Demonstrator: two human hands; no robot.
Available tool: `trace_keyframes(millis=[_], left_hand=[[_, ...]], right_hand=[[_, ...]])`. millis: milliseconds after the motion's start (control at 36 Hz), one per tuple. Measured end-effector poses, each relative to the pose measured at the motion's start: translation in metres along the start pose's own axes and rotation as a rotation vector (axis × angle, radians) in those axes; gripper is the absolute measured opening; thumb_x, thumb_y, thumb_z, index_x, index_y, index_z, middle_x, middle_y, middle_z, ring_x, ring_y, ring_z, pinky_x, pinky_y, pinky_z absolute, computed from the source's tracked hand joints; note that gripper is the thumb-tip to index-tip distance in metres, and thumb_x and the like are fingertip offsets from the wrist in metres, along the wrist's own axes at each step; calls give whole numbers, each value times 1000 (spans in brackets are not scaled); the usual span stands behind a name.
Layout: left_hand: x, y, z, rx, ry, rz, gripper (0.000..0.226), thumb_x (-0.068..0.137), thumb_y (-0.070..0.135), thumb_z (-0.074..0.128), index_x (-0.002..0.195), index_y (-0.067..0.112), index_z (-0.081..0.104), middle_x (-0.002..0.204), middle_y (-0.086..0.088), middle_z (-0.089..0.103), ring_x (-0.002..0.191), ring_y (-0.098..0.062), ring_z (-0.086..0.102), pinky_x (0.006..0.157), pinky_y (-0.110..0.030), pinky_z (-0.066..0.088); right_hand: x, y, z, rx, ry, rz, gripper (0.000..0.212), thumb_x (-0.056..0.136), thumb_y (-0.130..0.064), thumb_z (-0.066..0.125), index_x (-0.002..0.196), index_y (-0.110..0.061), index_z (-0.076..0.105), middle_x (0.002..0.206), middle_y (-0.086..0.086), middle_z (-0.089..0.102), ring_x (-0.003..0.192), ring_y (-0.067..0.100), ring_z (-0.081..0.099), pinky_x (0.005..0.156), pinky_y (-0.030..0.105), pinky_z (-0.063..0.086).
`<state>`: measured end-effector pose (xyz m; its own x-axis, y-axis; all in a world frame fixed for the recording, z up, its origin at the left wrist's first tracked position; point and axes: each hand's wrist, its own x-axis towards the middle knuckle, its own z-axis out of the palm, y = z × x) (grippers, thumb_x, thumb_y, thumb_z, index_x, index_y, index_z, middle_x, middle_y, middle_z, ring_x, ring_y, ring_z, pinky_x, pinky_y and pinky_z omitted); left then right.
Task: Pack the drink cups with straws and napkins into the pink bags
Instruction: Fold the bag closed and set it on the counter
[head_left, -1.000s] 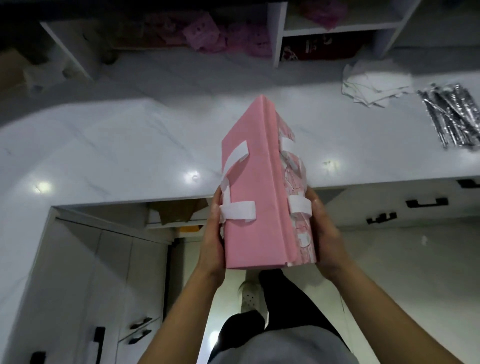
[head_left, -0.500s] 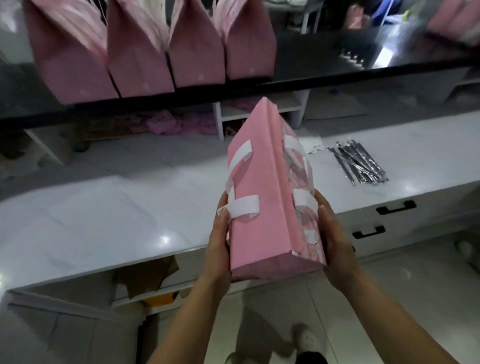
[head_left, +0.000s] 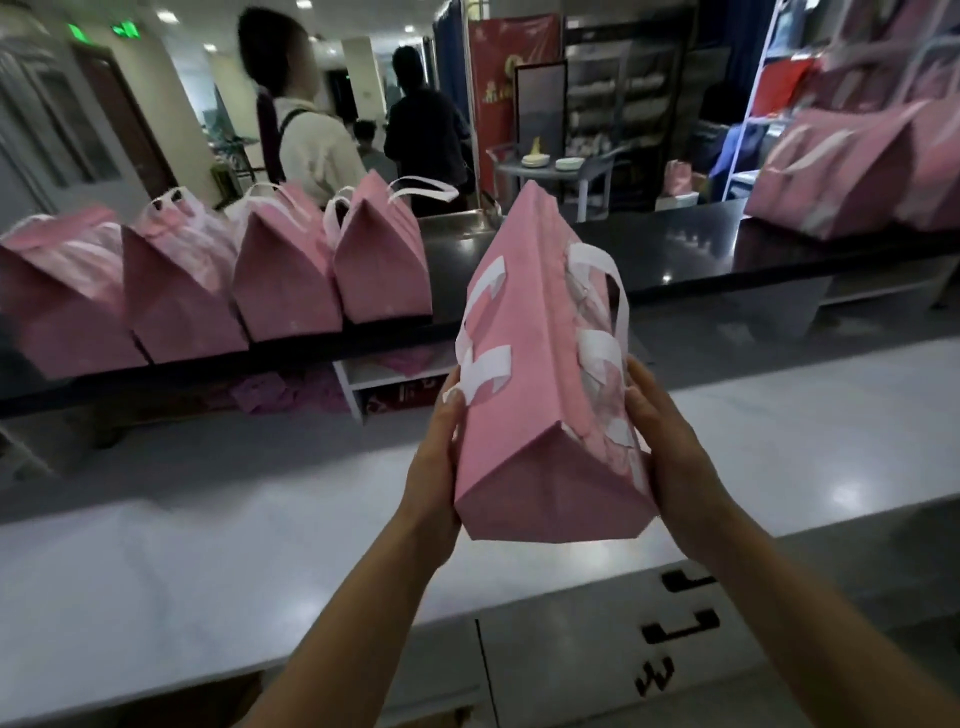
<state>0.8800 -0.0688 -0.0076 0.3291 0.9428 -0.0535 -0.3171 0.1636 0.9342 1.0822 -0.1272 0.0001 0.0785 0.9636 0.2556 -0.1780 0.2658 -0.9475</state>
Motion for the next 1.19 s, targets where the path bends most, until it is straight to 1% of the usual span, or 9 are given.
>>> trace_keyframes(millis=[250,417,611,722,833,889,1056,1139,1194], left_hand=[[73,2,46,-60,110,-27,38,99,55,51,109,32,78,112,-4,76,97,-19,75,70,-30,60],[142,14,43,-70,133,-33,39,100,52,51,113,24,75,103,-6,78,88,-18,76,65,-29,59],[219,26,31,-182,93,-47,41,101,49,48,113,17,72,93,-10,79,79,-21,76,60,-31,60],[257,32,24,-222,108,-51,44,100,52,48,116,17,70,91,-12,78,75,-23,76,57,-33,59],[296,35,13,-227,155,-24,44,102,49,47,123,17,67,96,-11,78,80,-21,76,61,-32,60],[312,34,9,-208,163,-27,46,102,50,46,124,16,68,102,-12,78,86,-22,75,67,-34,61],[335,22,-2,-87,121,20,48,99,57,47,125,24,70,117,-10,74,108,-25,71,84,-38,60],[333,16,-12,38,94,134,53,98,59,49,141,29,57,132,-2,68,124,-21,62,100,-39,54],[328,16,-17,157,81,227,56,94,54,57,146,35,48,137,14,62,127,-6,58,98,-26,53]], right_hand=[[78,-2,-57,58,-30,15,45,101,-34,51,144,-22,46,134,3,64,114,20,66,83,30,57],[143,14,-71,-61,-26,-22,47,104,-37,45,150,-31,40,145,-7,53,126,10,58,90,21,52],[219,17,-68,-62,-102,4,43,100,-48,44,140,-36,50,142,-3,57,131,18,55,112,50,40],[256,19,-68,-102,-198,3,53,97,-47,45,148,-34,40,144,-11,55,133,14,52,109,42,46],[290,30,-70,-171,-227,8,110,63,-72,76,154,-35,28,154,-13,41,139,9,45,111,40,42],[302,42,-77,-185,-235,44,126,51,-69,84,156,-35,24,156,-11,37,137,11,46,108,39,45],[328,81,-95,-292,-187,7,102,64,-26,86,147,-53,33,134,-14,58,119,13,62,84,34,58],[343,87,-93,-301,-155,-2,98,62,-30,85,144,-54,36,131,-10,61,118,15,63,88,40,58],[352,92,-89,-280,-144,-1,99,61,-33,89,143,-52,38,130,-9,62,117,14,64,88,40,58]])
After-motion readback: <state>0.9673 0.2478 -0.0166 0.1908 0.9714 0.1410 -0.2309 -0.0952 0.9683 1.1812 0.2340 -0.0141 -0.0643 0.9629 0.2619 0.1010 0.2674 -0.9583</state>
